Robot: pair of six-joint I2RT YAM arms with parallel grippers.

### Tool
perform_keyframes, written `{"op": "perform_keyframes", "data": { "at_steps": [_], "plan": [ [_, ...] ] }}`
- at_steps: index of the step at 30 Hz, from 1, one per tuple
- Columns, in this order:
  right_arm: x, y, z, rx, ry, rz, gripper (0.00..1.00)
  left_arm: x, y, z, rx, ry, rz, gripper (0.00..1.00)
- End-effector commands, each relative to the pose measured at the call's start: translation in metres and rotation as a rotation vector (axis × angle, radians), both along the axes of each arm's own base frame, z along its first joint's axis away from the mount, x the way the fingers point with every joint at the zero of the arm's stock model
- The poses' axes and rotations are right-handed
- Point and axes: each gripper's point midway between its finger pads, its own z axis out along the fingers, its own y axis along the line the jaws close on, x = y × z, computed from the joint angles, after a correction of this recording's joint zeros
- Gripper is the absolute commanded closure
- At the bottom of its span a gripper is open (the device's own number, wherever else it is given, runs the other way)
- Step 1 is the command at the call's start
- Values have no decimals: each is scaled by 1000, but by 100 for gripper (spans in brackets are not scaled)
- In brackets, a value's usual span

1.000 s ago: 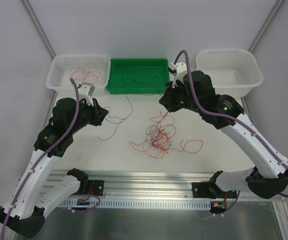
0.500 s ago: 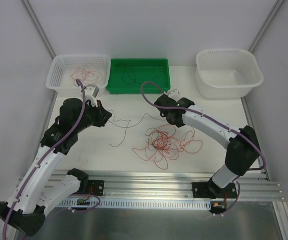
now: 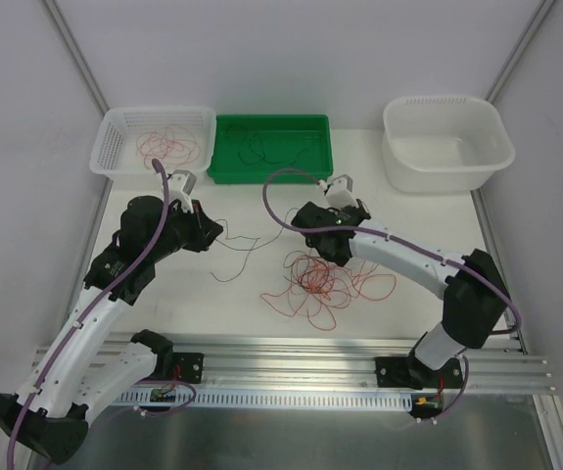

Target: Untangle the cables

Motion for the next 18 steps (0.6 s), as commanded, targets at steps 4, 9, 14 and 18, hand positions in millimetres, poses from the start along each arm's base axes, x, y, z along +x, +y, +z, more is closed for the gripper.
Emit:
{"op": "perform_keyframes", "data": {
  "at_steps": [4,9,14,18],
  "plan": [
    [-5,87,20,618,-95,388,99,-5,-26,15,-128,-28,-93,100],
    [-23,128,42,804,51,565,99,5,-30,-7,-114,14,-45,75],
    [-34,143,50,895,93,612,99,-2,-56,-1,-155,9,-118,12],
    [-38,154,57,989,96,606,99,-21,-90,19,-176,-87,-262,6]
  ]
}}
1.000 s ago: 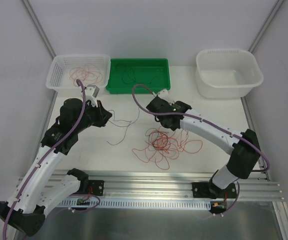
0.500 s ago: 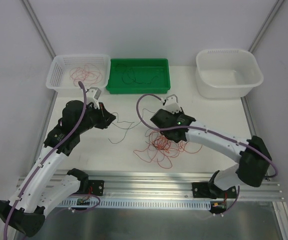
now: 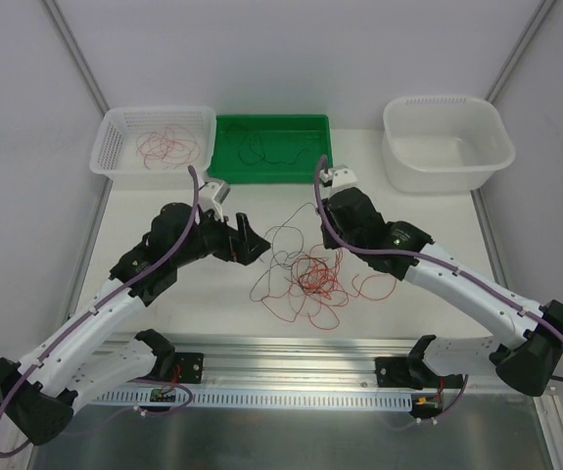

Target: Untangle the cables

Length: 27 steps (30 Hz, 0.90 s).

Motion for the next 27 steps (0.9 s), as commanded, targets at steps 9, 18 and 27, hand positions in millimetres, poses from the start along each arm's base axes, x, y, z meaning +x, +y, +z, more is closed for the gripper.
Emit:
{"op": "perform_keyframes", "data": {
  "at_steps": [9,18,27],
  "plan": [
    [-15,49,37,407,113,-6,99,-26,-83,24,-164,-308,-203,17],
    [-20,58,47,519,139,-5,99,-12,-112,12,-193,-437,-111,34],
    [-25,54,42,524,151,-17,99,-6,-123,20,-291,-497,-87,51]
  ]
}}
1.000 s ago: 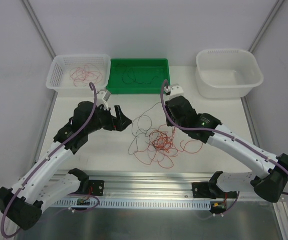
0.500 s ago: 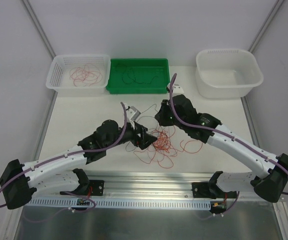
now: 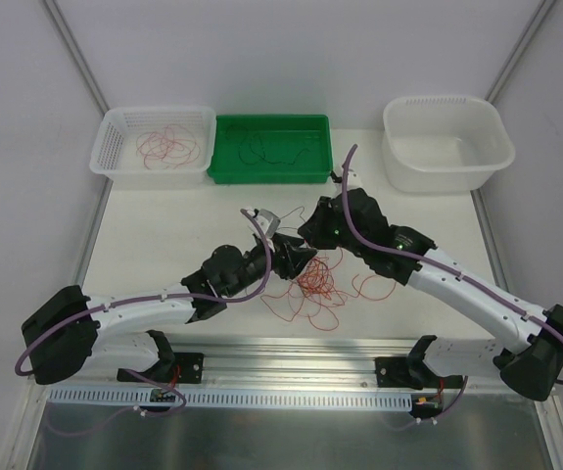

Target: Untangle the cables

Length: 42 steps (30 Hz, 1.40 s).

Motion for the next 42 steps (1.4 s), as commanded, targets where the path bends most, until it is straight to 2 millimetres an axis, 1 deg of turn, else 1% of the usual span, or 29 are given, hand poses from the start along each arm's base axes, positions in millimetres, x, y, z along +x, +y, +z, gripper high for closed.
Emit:
{"op": "perform_keyframes", "data": {
  "at_steps": [1,3,4,6,7,9,10,12,13,14,15,16,17,18,19,20,22,25,26,29,30,33,34,35,36,37,40,41,42],
  "plan": [
    [-4,0,23,75,-31,-5,99,1,-4,41,-134,-102,9,54],
    [-7,0,23,74,-28,12,99,2,-5,38,-125,-98,8,62],
    [-8,1,23,74,-27,17,99,2,-5,37,-120,-102,5,71],
    [-11,2,25,81,-25,33,99,1,-6,36,-121,-99,2,78],
    [-12,3,24,82,-24,37,99,1,-7,36,-124,-97,0,87],
    [-13,0,24,72,-25,35,99,0,-7,36,-124,-97,-6,100],
    [-12,-2,24,69,-27,31,98,-1,-8,37,-127,-99,-9,100],
    [-12,-9,21,32,-37,19,88,-2,-7,37,-124,-103,-10,100],
    [-11,-14,24,25,-49,9,83,-2,-5,38,-127,-104,-7,100],
    [-9,-20,25,5,-65,-14,73,-3,-4,36,-124,-102,-4,100],
    [-9,-28,21,-30,-72,-21,68,-2,-2,35,-123,-100,6,100],
    [-9,-35,24,-40,-83,-37,64,-2,0,38,-131,-105,12,100],
    [-6,-43,24,-59,-94,-62,57,-1,2,36,-125,-102,19,100],
    [-6,-50,21,-81,-93,-76,54,-1,4,34,-121,-97,26,100],
    [-7,-56,24,-91,-108,-83,52,1,6,34,-122,-98,41,100],
    [-6,-62,19,-111,-107,-96,52,1,7,32,-118,-91,46,100],
    [-5,-67,16,-123,-108,-109,52,2,7,31,-119,-87,50,100],
    [-2,-71,0,-154,-84,-116,52,1,6,37,-140,-88,45,100],
    [-2,-68,-11,-171,-74,-97,55,0,6,38,-142,-90,40,100],
    [-2,-59,-23,-172,-71,-45,55,-1,6,44,-154,-100,36,100],
    [-1,-58,-35,-192,-53,-39,55,-2,7,46,-158,-102,34,100],
    [-1,-53,-52,-213,-26,-16,59,-2,10,51,-174,-107,40,100],
    [-4,-46,-62,-209,-4,22,61,-2,11,55,-182,-118,44,100],
    [-7,-40,-65,-196,9,48,62,-2,13,57,-182,-125,51,100],
    [-12,-38,-75,-193,28,73,63,0,14,58,-181,-133,59,100],
    [-17,-28,-74,-150,32,119,64,1,16,59,-174,-150,68,100],
    [-34,-19,-83,-147,32,210,65,8,22,61,-148,-193,117,100],
    [-37,-18,-83,-151,24,226,65,10,24,62,-144,-203,128,100],
    [-47,-12,-83,-144,18,289,66,13,26,63,-142,-207,150,100]
  ]
}}
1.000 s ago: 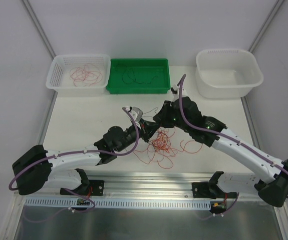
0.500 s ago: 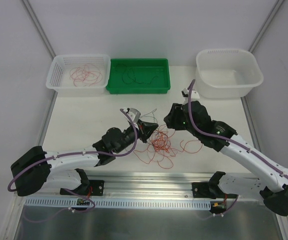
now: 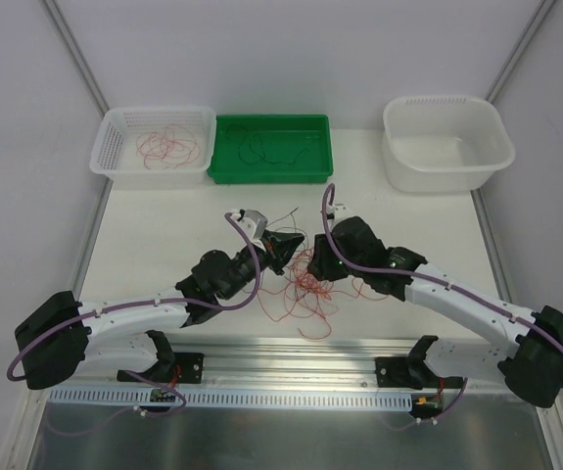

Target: Untangle the cables

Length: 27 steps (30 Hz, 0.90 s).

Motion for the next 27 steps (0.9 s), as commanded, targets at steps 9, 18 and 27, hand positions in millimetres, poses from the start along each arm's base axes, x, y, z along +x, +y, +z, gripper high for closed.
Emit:
{"op": "perform_keyframes", "data": {
  "at_steps": [9,18,27],
  "plan": [
    [-28,9,27,129,-146,212,65,5,6,31,-82,-89,42,100],
    [-5,-13,49,79,-330,260,17,-13,5,34,-90,-59,-44,100],
    [-1,19,64,145,-364,451,11,-27,-2,49,-96,-74,-134,100]
  ]
}}
